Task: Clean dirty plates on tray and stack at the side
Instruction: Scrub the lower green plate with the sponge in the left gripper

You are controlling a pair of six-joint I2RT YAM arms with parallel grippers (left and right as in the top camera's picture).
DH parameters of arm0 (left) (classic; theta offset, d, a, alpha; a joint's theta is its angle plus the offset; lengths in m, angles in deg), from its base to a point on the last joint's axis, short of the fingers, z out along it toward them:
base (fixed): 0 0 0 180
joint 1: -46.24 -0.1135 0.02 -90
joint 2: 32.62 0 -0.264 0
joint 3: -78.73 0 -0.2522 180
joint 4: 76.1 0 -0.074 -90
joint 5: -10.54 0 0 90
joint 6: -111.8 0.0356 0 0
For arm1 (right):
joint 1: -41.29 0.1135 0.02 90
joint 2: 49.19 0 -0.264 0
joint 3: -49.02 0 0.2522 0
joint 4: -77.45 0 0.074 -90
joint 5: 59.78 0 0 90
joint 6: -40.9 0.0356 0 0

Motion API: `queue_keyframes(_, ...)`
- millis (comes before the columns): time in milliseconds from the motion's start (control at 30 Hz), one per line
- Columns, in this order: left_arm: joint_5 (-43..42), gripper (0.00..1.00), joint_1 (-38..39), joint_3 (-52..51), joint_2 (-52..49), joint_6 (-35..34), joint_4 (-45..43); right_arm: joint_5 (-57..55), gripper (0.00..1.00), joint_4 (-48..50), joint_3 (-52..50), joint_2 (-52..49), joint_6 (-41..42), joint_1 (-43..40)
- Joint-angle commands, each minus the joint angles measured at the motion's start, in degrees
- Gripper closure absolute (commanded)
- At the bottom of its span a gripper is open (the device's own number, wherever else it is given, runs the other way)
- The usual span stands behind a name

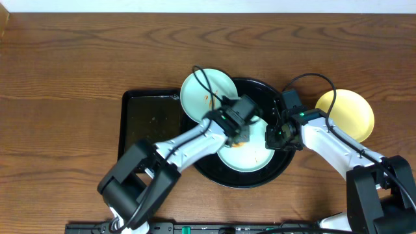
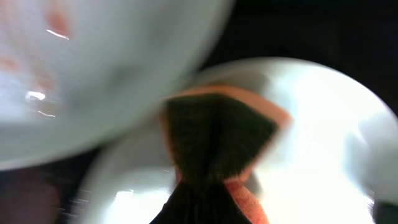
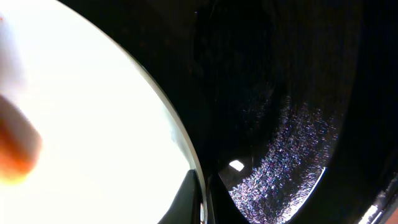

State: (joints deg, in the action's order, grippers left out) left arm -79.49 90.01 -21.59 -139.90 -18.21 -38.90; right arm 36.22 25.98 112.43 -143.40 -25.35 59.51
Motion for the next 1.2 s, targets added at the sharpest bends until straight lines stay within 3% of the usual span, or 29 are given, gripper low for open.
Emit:
queue_keyframes(0,1.3,0.93,-2.2,-0.3,0.5,4.2,2.4,-2.7,0.99,-0.5,0.3,0.1,1.1,-0.2)
queue_keyframes(167,-18.0,0.92,-1.7,-0.3,5.3,14.1,4.1,-2.7,0.99,-0.7,0.3,0.1,1.1,-0.2)
queue_keyframes(300,-20.2,0.92,1.8,-0.3,6.1,13.4,3.4,-2.7,0.99,-0.9,0.3,0.1,1.1,-0.2)
queue_keyframes(567,-11.5,0.92,5.2,-1.9,3.8,-11.3,-1.6,-2.7,0.99,-1.3,0.3,0.1,1.1,-0.2)
queue_keyframes(767,-11.5,0.93,5.2,-3.2,2.8,-21.7,-5.6,-2.7,0.99,-1.6,0.3,0.1,1.1,-0.2)
queue_keyframes(1167,-12.1,0.93,7.2,-3.3,-1.6,-25.0,-7.9,-2.7,0.99,-1.9,0.3,0.1,1.1,-0.2)
